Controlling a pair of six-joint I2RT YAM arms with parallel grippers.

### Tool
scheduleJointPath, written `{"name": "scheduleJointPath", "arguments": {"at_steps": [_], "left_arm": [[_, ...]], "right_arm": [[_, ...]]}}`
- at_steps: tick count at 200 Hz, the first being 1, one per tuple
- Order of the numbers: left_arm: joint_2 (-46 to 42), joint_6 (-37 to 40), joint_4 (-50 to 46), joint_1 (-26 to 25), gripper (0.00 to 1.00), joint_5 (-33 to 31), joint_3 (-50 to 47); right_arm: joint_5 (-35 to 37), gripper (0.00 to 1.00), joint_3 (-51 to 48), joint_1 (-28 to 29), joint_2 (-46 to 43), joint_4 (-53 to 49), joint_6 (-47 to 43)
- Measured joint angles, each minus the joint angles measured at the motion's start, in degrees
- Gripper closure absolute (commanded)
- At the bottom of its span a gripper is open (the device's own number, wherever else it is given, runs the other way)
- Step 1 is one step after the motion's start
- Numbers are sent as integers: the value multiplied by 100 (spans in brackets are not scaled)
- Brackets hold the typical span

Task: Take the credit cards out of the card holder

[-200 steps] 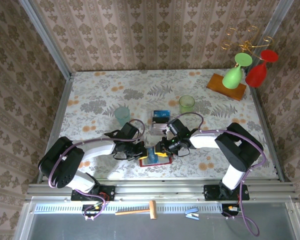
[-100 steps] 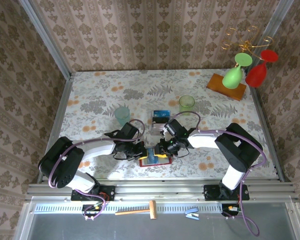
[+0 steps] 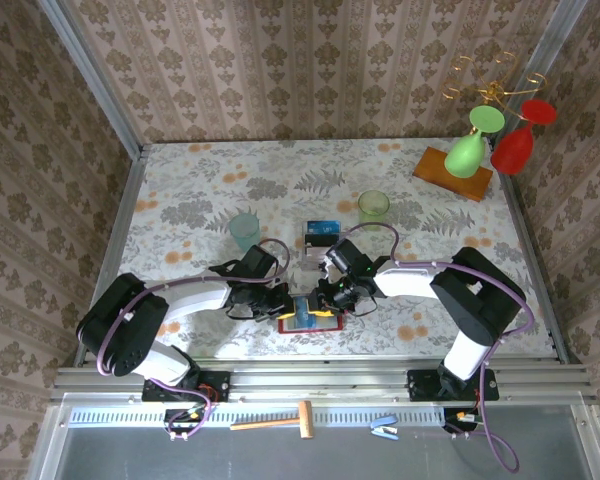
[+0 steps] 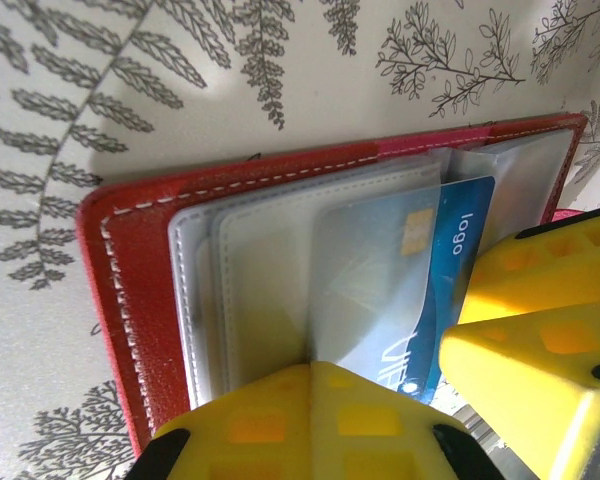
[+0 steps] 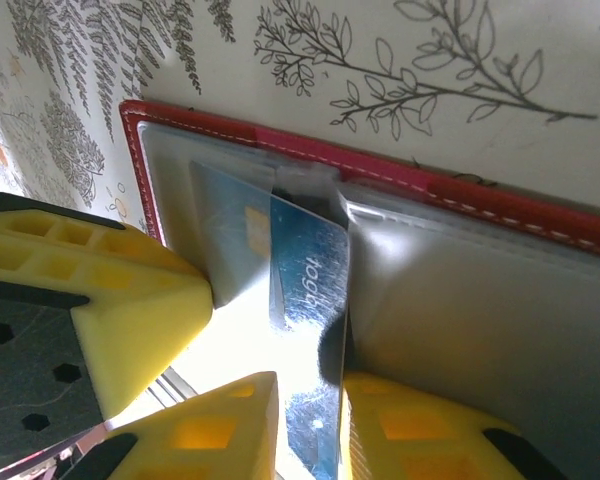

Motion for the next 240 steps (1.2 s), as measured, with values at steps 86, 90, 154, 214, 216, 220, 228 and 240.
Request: {"name": "scheduleJointPath", "arguments": {"at_steps": [86, 90, 154, 214, 216, 220, 228, 240], "left_arm": [[-2, 0, 0, 0, 96, 0, 0], [-2, 0, 2, 0, 96, -2, 0], [-2, -4, 9, -2, 96, -2, -7], [-20, -7, 24, -4, 96, -4, -22], [-22, -7, 24, -4, 96, -4, -22], [-24, -7, 22, -4, 96, -4, -22], [-26, -7, 20, -4, 96, -7, -22], [-35, -7, 4, -4, 95, -9, -22]], "right_arm": [[133, 87, -63, -57, -90, -44, -2], [133, 87, -74, -66, -103, -44, -2], [173, 89, -251, -232, -492, -192, -57], [179, 91, -348, -413, -946, -509, -284], [179, 91, -348, -417, -957, -516, -291], [184, 91, -348, -426, -988, -538, -306], [197, 92, -348, -444, -1034, -584, -326], [205, 93, -345, -461, -1078, -645, -365]]}}
